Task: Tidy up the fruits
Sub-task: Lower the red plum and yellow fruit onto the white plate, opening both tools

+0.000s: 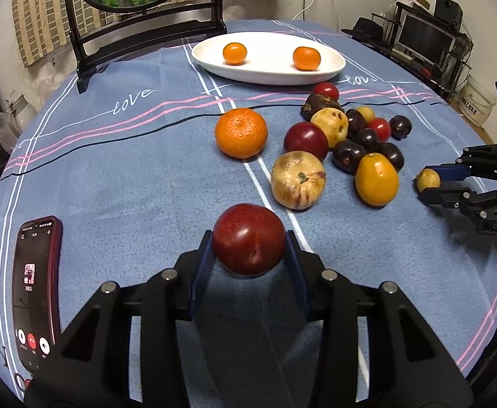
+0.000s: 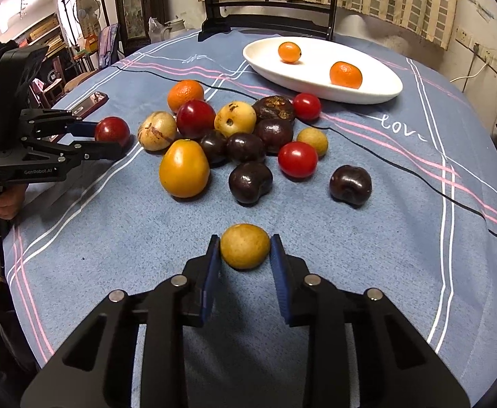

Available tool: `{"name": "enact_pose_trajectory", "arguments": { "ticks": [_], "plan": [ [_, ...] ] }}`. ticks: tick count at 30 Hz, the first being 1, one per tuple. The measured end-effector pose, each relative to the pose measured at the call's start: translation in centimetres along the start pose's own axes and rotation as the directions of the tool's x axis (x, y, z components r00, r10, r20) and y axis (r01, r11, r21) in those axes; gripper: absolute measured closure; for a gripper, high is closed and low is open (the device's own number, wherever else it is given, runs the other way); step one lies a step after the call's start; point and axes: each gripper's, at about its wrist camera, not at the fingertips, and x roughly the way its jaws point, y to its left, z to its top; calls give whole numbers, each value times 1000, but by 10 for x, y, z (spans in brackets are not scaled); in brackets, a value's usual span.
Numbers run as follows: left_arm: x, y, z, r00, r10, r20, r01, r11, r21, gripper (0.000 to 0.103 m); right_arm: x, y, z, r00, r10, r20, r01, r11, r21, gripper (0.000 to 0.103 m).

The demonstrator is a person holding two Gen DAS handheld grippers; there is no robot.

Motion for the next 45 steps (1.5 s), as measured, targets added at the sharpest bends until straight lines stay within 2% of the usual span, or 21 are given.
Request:
{"name": "enact_pose_trajectory", "arguments": {
  "ticks": [8, 13, 16, 21, 23, 27, 36, 37, 39, 40, 43, 44, 45],
  "plan": [
    [-14, -10, 16, 999, -20, 37, 20, 1000, 17, 61, -20, -12, 16, 996, 17, 85, -19, 999, 26, 73],
    [-14, -22, 58, 995, -57, 81, 54, 998, 45, 61, -21, -51, 48, 980, 4, 200, -35, 988, 150, 73],
    [-6, -29, 91, 992, -64, 106, 59, 997, 46, 61, -8, -75, 75, 972, -42, 233, -8, 978, 207, 73],
    [23, -28, 149, 990, -87, 110, 89, 996, -10, 61, 19, -96, 106, 972, -25, 235, -36, 967, 252, 73],
    [40, -28, 173, 992, -72, 104, 75, 997, -30, 61, 28, -98, 120, 973, -24, 229, -34, 969, 245, 73],
    [70, -21, 200, 996, -54, 72, 60, 995, -84, 61, 44, -104, 138, 977, -23, 211, -31, 969, 247, 73],
    [122, -12, 212, 1000, -18, -25, 16, 994, -111, 60, 76, -111, 149, 992, -4, 127, -24, 976, 218, 72],
    [124, -11, 211, 999, -6, -33, 3, 994, -113, 60, 77, -111, 150, 992, -5, 127, -22, 977, 212, 66],
    [122, -11, 210, 1000, 16, -23, -18, 993, -113, 47, 76, -110, 149, 993, -5, 121, -20, 978, 208, 62],
    [116, -13, 208, 1000, 31, 0, -31, 993, -110, 39, 72, -110, 148, 993, -1, 121, -24, 977, 212, 56],
    [92, -15, 200, 996, 63, 57, -57, 994, -92, 24, 54, -111, 143, 989, -16, 149, -18, 974, 227, 42],
    [83, -14, 196, 995, 68, 76, -61, 994, -93, 17, 47, -110, 140, 987, -29, 156, -7, 973, 229, 42],
    [71, -15, 190, 991, 82, 101, -72, 993, -97, 14, 40, -110, 134, 986, -44, 160, 5, 972, 233, 42]
  ]
}}
